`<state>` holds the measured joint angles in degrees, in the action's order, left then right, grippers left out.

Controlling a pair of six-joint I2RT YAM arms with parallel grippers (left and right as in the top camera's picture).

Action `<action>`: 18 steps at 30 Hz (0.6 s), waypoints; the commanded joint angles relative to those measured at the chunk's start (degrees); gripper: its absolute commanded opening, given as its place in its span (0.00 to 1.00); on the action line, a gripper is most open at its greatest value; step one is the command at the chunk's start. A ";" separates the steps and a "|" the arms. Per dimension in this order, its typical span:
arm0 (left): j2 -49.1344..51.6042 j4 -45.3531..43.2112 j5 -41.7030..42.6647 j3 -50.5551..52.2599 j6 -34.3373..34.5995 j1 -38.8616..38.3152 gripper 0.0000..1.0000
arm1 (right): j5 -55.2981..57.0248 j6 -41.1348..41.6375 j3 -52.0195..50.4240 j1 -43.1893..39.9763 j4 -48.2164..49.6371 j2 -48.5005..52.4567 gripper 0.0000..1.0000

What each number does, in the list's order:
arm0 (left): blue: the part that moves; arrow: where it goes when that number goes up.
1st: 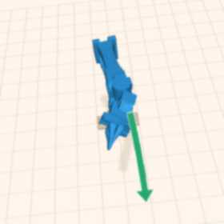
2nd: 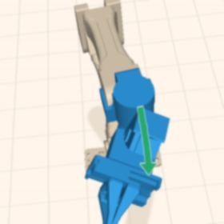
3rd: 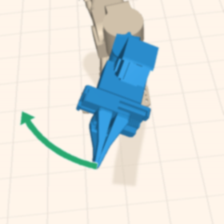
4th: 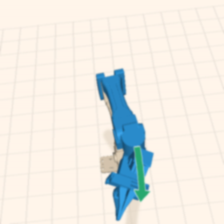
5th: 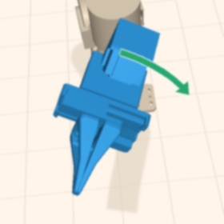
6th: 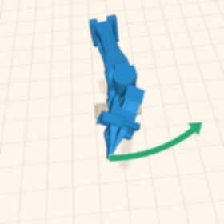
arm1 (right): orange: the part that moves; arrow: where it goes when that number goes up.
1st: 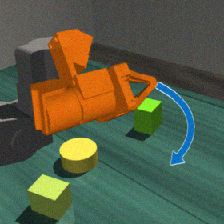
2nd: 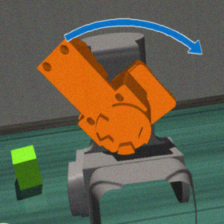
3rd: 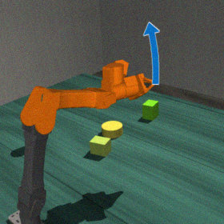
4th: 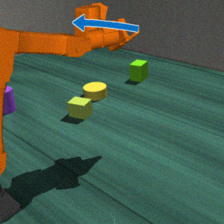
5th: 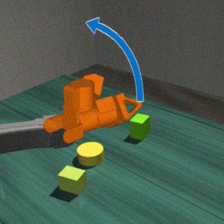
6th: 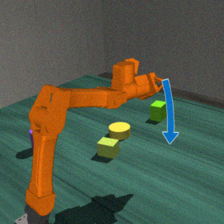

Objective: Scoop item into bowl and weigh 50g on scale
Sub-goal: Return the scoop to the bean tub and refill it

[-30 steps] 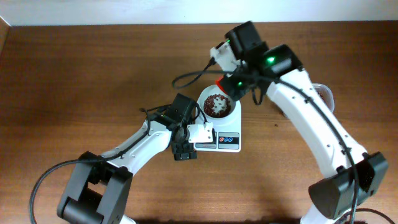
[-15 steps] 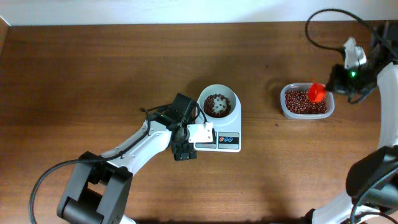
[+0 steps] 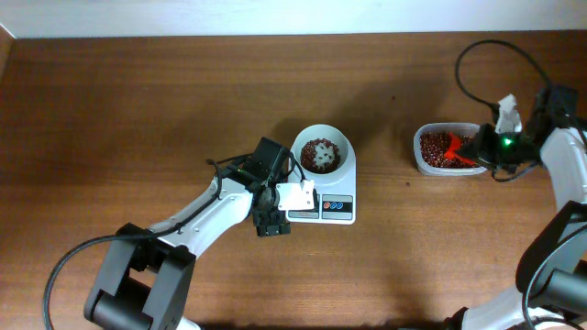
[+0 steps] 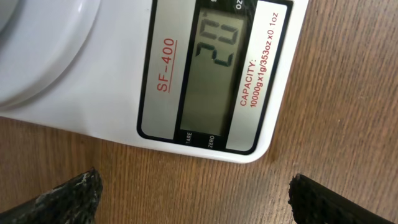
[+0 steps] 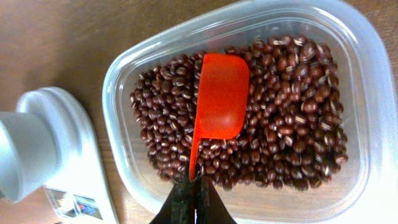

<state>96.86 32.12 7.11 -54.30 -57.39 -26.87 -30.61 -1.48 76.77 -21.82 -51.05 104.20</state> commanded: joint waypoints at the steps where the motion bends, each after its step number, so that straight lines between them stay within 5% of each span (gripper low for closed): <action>1: -0.83 0.02 1.22 0.39 0.74 0.02 0.99 | -7.76 0.46 -0.81 -3.72 -2.29 1.16 0.04; 18: -0.83 0.02 1.22 0.39 0.74 0.02 0.99 | -24.13 -1.70 -0.81 -15.34 -7.50 1.16 0.04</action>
<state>96.86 32.10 7.11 -54.30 -57.39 -26.87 -48.88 -1.65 76.27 -36.05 -58.26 104.86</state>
